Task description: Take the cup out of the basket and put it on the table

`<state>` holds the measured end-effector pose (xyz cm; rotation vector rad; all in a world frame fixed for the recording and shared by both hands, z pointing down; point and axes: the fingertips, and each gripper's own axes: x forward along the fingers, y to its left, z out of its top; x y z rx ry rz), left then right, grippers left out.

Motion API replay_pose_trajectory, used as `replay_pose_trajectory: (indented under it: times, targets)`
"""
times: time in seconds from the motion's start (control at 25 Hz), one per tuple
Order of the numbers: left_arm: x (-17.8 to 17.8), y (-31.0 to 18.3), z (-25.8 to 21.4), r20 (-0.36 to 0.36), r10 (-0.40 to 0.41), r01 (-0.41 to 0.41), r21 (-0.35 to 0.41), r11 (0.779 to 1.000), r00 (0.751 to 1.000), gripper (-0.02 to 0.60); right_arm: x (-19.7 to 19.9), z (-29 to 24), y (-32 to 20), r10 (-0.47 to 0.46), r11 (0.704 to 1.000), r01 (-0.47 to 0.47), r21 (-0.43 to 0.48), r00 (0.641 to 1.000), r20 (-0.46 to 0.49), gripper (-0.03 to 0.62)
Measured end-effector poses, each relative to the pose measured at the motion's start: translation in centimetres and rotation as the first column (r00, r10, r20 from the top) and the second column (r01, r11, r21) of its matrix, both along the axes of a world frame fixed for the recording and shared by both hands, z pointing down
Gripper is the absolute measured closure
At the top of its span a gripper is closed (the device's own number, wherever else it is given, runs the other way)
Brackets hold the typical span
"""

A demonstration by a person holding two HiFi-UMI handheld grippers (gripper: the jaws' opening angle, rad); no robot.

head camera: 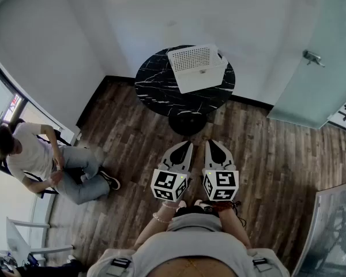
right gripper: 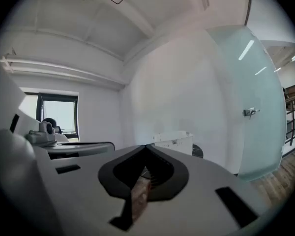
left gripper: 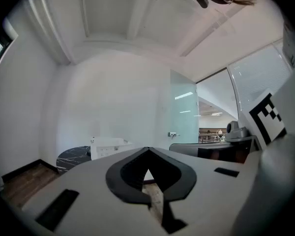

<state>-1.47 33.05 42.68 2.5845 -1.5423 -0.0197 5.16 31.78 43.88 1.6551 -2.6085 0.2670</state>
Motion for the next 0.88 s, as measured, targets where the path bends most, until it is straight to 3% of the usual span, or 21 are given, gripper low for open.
replay_pose_trajectory:
  times: [0.88]
  targets:
    - [4.0,-0.3,0.6,0.000,-0.009,0.009,-0.003,1.000,1.000,0.577,3.5,0.2,-0.1,-0.027,1.000,0.026,0.016,0.999,0.031,0.582]
